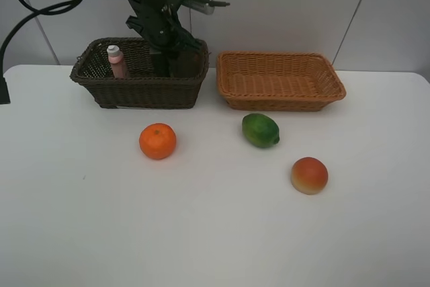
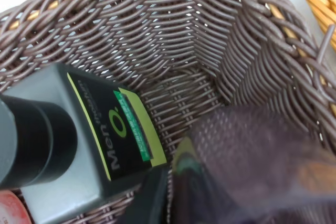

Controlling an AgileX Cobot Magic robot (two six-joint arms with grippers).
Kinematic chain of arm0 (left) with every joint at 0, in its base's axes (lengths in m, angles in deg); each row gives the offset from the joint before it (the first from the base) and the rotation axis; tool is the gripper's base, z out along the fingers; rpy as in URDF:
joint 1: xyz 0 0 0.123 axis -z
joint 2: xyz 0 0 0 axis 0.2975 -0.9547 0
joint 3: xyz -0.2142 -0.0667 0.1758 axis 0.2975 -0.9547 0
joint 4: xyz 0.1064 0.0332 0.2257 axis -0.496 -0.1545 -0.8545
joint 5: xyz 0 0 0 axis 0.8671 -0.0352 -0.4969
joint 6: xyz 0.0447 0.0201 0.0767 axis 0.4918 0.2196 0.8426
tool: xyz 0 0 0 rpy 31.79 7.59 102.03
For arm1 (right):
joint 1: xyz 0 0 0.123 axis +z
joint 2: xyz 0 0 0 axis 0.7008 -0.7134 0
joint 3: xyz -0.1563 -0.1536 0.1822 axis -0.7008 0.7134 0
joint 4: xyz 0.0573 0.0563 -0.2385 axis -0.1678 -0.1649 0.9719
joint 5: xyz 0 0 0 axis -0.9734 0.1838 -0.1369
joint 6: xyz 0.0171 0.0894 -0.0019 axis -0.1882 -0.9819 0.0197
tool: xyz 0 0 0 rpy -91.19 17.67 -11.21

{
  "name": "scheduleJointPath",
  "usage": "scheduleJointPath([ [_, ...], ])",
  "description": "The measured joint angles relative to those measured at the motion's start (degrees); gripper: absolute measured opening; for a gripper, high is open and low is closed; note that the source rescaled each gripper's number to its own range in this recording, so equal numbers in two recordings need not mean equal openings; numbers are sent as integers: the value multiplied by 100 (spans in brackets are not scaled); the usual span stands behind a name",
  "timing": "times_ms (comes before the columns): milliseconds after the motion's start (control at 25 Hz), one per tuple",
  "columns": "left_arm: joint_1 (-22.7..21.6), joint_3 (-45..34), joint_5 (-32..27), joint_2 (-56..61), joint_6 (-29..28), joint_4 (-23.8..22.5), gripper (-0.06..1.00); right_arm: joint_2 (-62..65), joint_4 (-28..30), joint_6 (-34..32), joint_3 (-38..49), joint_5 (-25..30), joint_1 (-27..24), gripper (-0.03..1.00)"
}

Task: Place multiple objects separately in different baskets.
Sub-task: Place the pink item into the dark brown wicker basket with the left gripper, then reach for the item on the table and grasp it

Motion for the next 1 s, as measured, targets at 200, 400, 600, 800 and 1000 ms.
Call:
scheduleJointPath([
  [200, 0, 0, -3, 0, 6, 0, 67, 0, 0, 0, 0, 0, 0, 79],
  [400, 0, 0, -5, 15, 1, 4, 93, 0, 0, 0, 0, 0, 0, 79],
  [600, 0, 0, -38, 202, -5, 66, 95, 0, 0, 0, 0, 0, 0, 79],
  [800, 41, 0, -530, 421, 90, 233, 95, 0, 0, 0, 0, 0, 0, 79],
  [1000, 236, 0, -1162, 725, 482, 548, 95, 0, 0, 0, 0, 0, 0, 79],
])
